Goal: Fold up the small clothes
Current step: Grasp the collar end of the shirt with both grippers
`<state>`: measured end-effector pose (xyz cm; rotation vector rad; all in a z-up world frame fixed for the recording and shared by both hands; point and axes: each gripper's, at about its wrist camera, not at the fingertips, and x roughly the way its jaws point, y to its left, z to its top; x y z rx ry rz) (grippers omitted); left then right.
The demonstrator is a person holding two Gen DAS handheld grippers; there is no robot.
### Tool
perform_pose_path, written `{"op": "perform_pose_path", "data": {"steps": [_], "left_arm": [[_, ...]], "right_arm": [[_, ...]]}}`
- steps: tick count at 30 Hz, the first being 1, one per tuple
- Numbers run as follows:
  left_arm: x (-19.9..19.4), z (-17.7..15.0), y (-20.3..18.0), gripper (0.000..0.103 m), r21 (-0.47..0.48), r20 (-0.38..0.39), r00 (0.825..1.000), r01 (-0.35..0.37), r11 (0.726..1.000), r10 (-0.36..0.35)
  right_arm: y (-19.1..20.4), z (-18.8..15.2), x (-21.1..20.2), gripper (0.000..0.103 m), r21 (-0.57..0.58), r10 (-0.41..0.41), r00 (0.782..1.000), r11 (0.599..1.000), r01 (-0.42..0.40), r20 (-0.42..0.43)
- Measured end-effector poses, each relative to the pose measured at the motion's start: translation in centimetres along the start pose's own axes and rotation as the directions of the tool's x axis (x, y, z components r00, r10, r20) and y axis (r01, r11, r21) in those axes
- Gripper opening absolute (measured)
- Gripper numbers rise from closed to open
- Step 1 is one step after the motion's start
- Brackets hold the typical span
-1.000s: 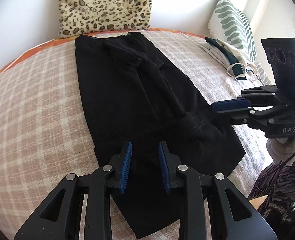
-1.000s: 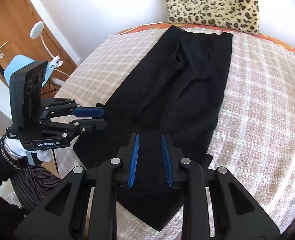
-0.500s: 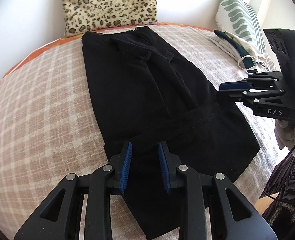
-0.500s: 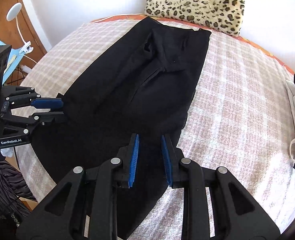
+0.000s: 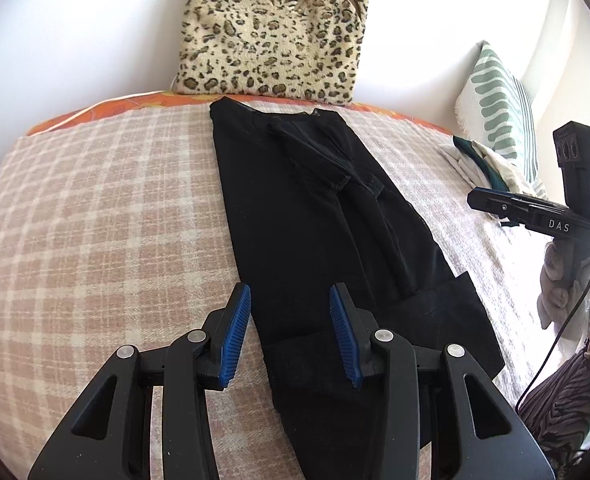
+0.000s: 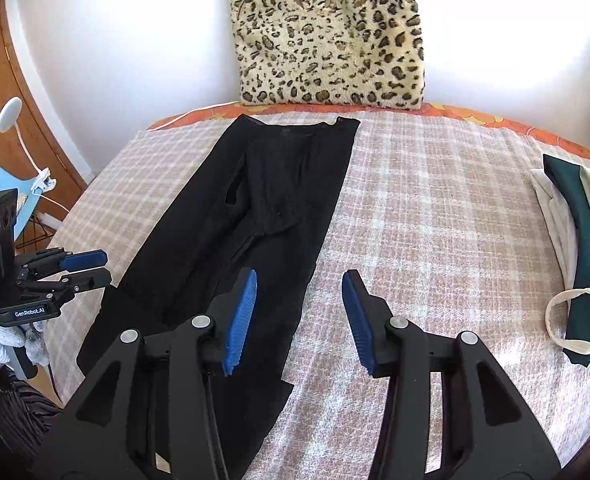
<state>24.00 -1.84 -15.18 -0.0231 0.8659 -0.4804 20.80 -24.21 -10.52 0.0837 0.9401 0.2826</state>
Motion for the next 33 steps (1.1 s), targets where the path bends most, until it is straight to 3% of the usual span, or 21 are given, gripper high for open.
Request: {"op": "perform_pose_path", "data": {"steps": [4,9,15,22,27,33], "left_arm": [[0.1,1.0,1.8,0.042,-0.097,0.027,0.999,0.034,0.995,-0.032],[-0.1,3.2,3.3,0.043,-0.148,0.049,0.997,0.070,0.987,-0.063],[0.6,6.3,5.1,0.046,-0.110,0.032,0.998,0.056,0.992,-0.053],[3.3,9.6,8.0,0.047,-0.155,-0.002,0.995,0.096,0.983,-0.098],[6.2,12.1,8.7,0.054,-0.122,-0.036,0.996,0.082,0.989,-0.087],[10.8,14.8,10.6,0.054,-0.206,-0.053,0.988,0.134,0.969,-0.148]], "right_arm": [[-1.2,0.9,-0.1,0.053,0.044,0.008,0.998,0.999,-0.011,0.061],[-2.7,2.6,0.2,0.070,0.099,0.043,0.998,0.994,-0.047,0.037],[-3.9,3.9,1.1,0.070,0.154,0.119,0.993,0.981,-0.116,-0.016],[-4.6,5.7,4.6,0.070,0.159,0.127,0.989,0.981,-0.114,-0.076],[-5.7,7.9,7.3,0.070,0.159,0.136,0.986,0.980,-0.118,-0.101],[-7.6,11.5,11.9,0.070,0.217,0.175,0.976,0.965,-0.144,-0.130]]}}
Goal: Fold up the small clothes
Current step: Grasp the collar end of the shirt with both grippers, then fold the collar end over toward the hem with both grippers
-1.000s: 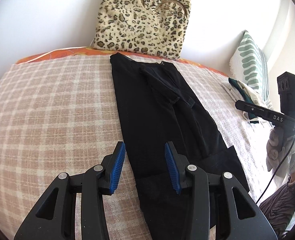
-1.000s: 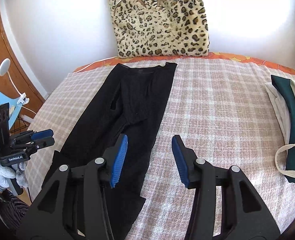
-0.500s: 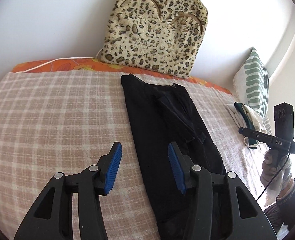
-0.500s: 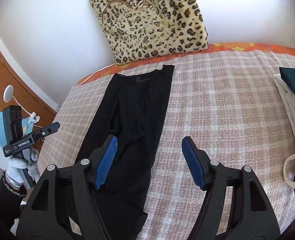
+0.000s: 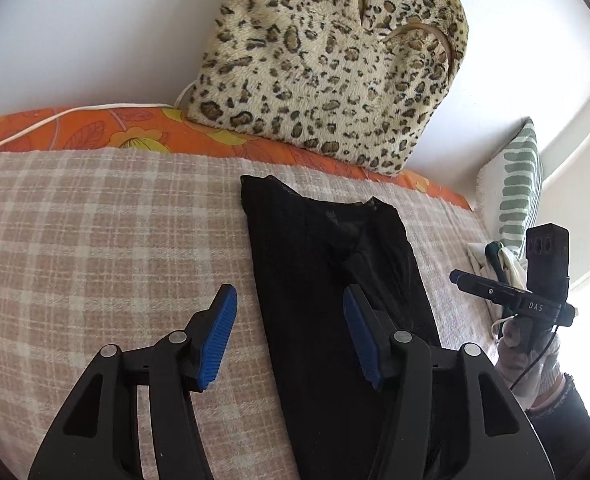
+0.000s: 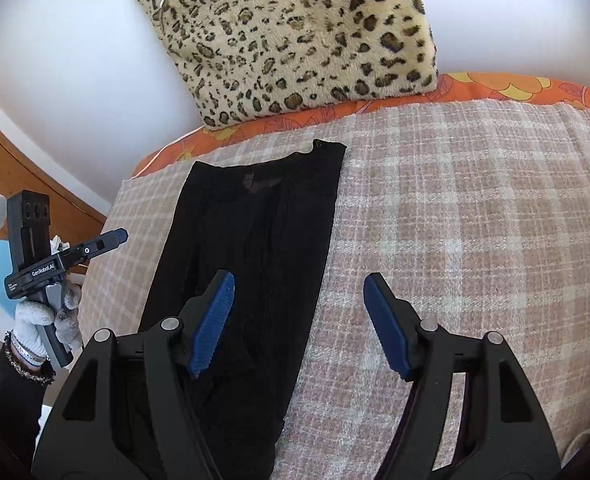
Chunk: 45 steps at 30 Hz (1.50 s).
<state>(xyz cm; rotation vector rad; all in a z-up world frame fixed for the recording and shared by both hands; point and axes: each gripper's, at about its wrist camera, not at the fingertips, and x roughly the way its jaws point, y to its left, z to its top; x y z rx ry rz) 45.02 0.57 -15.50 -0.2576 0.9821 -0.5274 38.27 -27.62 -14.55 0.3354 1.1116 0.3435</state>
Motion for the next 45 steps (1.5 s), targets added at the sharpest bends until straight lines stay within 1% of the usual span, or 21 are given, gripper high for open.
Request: {"op": "perform_pose_path", "data": {"steps": [5,10,13,17,21,22,24,26,27,28,30,33,34,36,39,40,41,42,43,45], "left_arm": [[3.3,1.9,1.2,0.054,-0.036,-0.026,0.999,0.020,0.999,-0.021],[5.7,3.0,2.2,0.054,-0.047,-0.051,0.998,0.026,0.999,-0.029],[6.7,3.5,2.7,0.054,-0.056,-0.060,0.997,0.037,0.998,-0.041],[7.6,4.2,2.7,0.054,-0.050,-0.052,0.998,0.042,0.998,-0.044],[8.2,5.0,2.6,0.054,-0.028,-0.050,0.998,0.044,0.999,-0.045],[8.3,5.1,2.6,0.051,-0.024,-0.041,0.998,0.042,0.999,-0.043],[8.5,5.4,2.5,0.046,-0.028,-0.026,0.999,0.039,0.999,-0.040],[9.0,5.4,2.1,0.010,0.000,-0.035,0.999,0.032,0.999,-0.032],[9.3,5.4,1.8,0.007,0.020,-0.037,0.999,0.020,1.000,-0.019],[9.5,5.3,1.6,0.007,0.036,-0.032,0.999,0.013,0.999,-0.012],[9.4,5.3,1.7,0.005,0.035,-0.017,1.000,0.016,0.999,-0.016],[8.9,5.8,2.7,0.003,-0.015,0.014,0.999,0.029,0.999,-0.029],[8.8,6.0,3.0,0.003,-0.027,0.017,0.999,0.035,0.999,-0.034],[8.5,6.1,3.3,0.003,-0.017,0.024,1.000,0.012,1.000,-0.012],[8.5,6.1,3.5,0.003,-0.019,0.011,0.999,0.035,0.999,-0.035],[8.6,6.1,3.6,0.003,-0.023,0.007,0.999,0.044,0.999,-0.044],[8.7,6.1,3.7,0.003,-0.028,0.001,0.999,0.048,0.998,-0.048],[8.7,6.1,3.8,0.003,-0.029,-0.001,0.999,0.047,0.999,-0.047],[8.8,6.2,3.9,0.003,-0.029,-0.003,0.999,0.046,0.999,-0.046],[9.0,6.0,3.6,0.003,-0.017,-0.002,0.999,0.042,0.999,-0.042]], "right_arm": [[-1.6,3.1,3.2,0.070,0.068,0.017,1.000,0.998,-0.016,-0.021],[-2.7,4.8,5.7,0.069,0.114,0.043,0.999,0.993,-0.040,-0.027],[-2.7,5.7,6.4,0.068,0.111,0.065,0.998,0.992,-0.063,-0.018],[-1.9,6.6,7.3,0.054,0.072,0.057,0.998,0.996,-0.054,-0.033],[-1.5,7.0,7.8,0.046,0.031,0.024,0.999,0.999,-0.023,-0.035],[-1.5,7.1,7.9,0.044,0.030,0.017,0.999,0.999,-0.016,-0.035],[-1.6,7.3,8.0,0.036,0.032,0.001,0.999,0.999,0.000,-0.032],[-1.6,7.4,8.1,0.032,0.030,-0.014,0.999,0.999,0.014,-0.029],[-1.5,7.4,8.1,0.030,0.026,-0.022,0.999,0.999,0.023,-0.029],[-1.4,7.4,8.1,0.029,0.017,-0.033,0.999,0.999,0.033,-0.028],[-1.2,7.6,8.1,0.013,0.002,-0.053,0.998,0.999,0.053,-0.028],[-1.1,7.9,8.1,0.007,-0.003,-0.080,0.997,0.997,0.080,-0.022],[-1.2,7.9,8.0,0.007,-0.005,-0.085,0.996,0.996,0.085,-0.017],[-1.2,8.0,8.0,0.006,-0.006,-0.085,0.996,0.996,0.085,-0.014],[-1.2,8.1,8.3,0.007,0.008,-0.041,0.999,0.999,0.041,-0.030],[-1.4,8.1,8.5,0.007,0.024,-0.028,0.999,0.999,0.028,-0.038],[-1.6,8.2,8.7,0.013,0.043,-0.014,0.999,0.999,0.017,-0.050],[-1.9,8.2,8.8,0.016,0.061,-0.004,0.999,0.998,0.007,-0.054],[-2.0,8.2,8.8,0.016,0.072,0.001,0.999,0.997,0.003,-0.048],[-1.9,8.2,8.8,0.014,0.056,-0.005,0.999,0.998,0.008,-0.042]]}}
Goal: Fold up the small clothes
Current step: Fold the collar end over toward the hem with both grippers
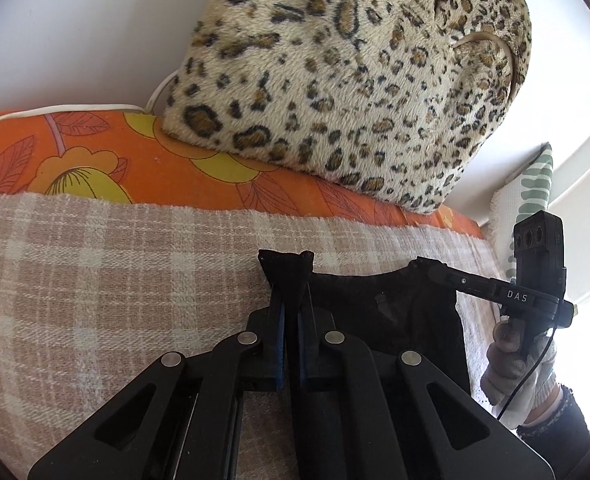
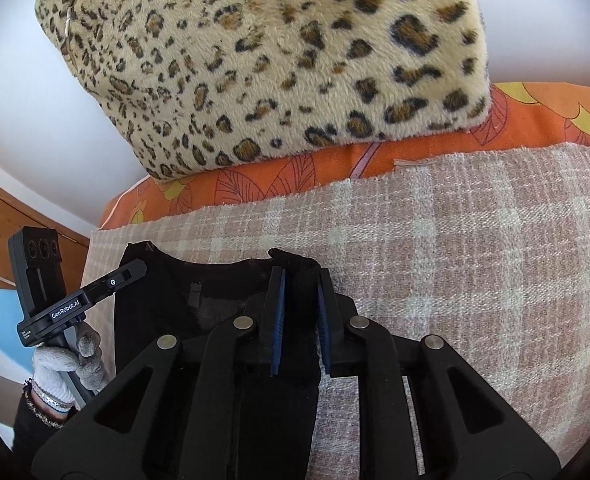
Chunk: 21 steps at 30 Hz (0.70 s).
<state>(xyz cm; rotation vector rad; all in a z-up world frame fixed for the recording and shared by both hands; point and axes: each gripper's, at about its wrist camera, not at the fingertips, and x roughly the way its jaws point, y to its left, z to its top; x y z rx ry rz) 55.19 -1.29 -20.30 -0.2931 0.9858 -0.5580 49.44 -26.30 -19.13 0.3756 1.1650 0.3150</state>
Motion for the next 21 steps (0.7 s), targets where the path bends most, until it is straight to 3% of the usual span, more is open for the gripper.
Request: {"op": "perform_pose_path", "data": {"steps": [3,21], "left_arm": [[-0.1,-0.1,-0.5,0.003,0.023,0.012,1.000,0.005,1.000,-0.006],[-6.5,-0.8,-6.3,0.002,0.130,0.071,0.991,0.103,0.986,-0.113]], "right_arm": [[0.7,0.0,-0.3,0.007,-0.044,-0.029,1.000,0.999,0.029,0.004],[3.9,-0.4,-8.3,0.006,-0.112,0.062,0.995,0.992,-0.053,0.078]]}}
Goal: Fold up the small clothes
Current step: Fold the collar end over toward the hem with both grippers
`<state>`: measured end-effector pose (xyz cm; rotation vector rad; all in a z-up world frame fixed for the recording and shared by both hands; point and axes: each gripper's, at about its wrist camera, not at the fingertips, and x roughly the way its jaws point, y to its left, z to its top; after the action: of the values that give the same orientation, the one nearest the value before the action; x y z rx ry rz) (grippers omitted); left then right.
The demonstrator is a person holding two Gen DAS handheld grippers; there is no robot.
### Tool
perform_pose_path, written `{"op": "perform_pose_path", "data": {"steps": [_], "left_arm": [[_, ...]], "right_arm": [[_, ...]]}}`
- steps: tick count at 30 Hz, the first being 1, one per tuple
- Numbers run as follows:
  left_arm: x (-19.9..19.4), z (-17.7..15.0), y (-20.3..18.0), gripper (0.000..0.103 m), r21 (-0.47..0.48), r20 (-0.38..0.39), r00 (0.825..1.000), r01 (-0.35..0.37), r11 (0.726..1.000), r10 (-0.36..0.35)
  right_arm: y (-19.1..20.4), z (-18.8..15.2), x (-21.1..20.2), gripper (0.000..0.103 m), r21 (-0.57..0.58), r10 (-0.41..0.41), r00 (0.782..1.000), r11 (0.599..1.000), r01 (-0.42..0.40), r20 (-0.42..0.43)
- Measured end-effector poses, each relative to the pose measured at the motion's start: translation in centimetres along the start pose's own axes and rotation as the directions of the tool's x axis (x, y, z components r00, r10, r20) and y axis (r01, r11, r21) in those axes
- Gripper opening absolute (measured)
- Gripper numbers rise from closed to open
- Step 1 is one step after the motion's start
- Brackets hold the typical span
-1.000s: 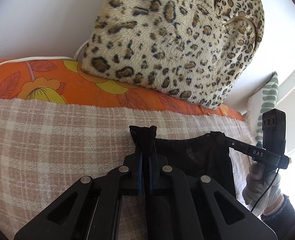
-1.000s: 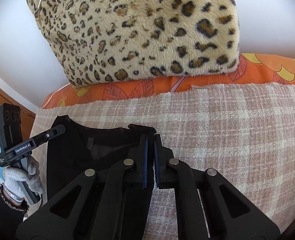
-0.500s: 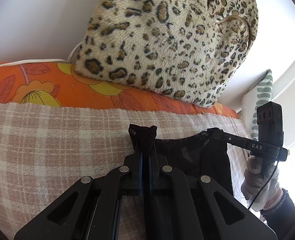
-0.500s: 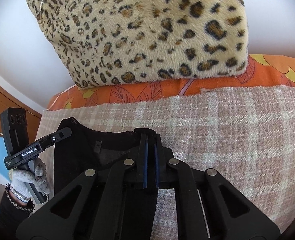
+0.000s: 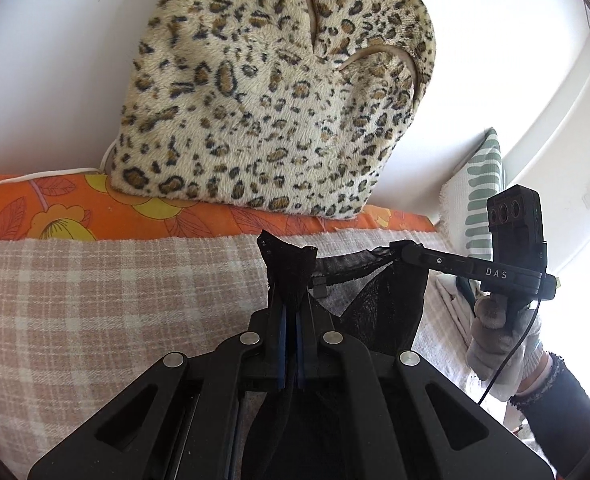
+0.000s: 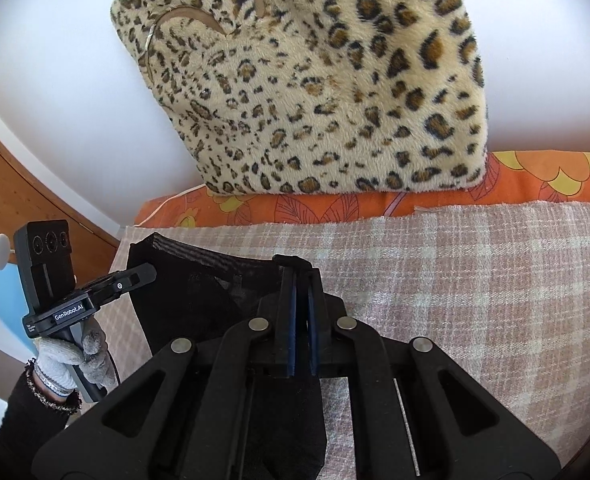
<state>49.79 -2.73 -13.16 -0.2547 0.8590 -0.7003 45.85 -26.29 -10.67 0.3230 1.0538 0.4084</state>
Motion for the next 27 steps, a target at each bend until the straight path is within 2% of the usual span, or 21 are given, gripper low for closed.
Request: {"op": "perform_pose_path", "data": {"steps": [7,14,20,27], "left_arm": [[-3.8,-1.6,-3.8,0.002,0.050,0.009,1.000,0.015,0.999,-0.016],[-8.0,-4.9,-7.4,0.002,0.099,0.019,1.000,0.013,0.995,-0.014],[-10.4,-9.9,-9.6,0.002,0.133,0.000,1.000,0.002,0.991,-0.002],[-11.6,-17.9,-11.0,0.002,0.191,-0.087,0.996,-0.020,0.981,0.037]], "right_arm": [[2.2,-2.1,-4.6,0.006,-0.069,0.001,1.000,0.998,0.001,0.017],[6.2,-6.6,-9.1,0.006,-0.139,-0.004,1.000,0.990,0.007,0.027],[9.0,-12.0,-11.7,0.006,-0.189,-0.018,1.000,0.982,0.022,0.024],[9.4,-20.2,-12.5,0.006,-0.216,-0.038,0.999,0.976,0.036,-0.006]]}}
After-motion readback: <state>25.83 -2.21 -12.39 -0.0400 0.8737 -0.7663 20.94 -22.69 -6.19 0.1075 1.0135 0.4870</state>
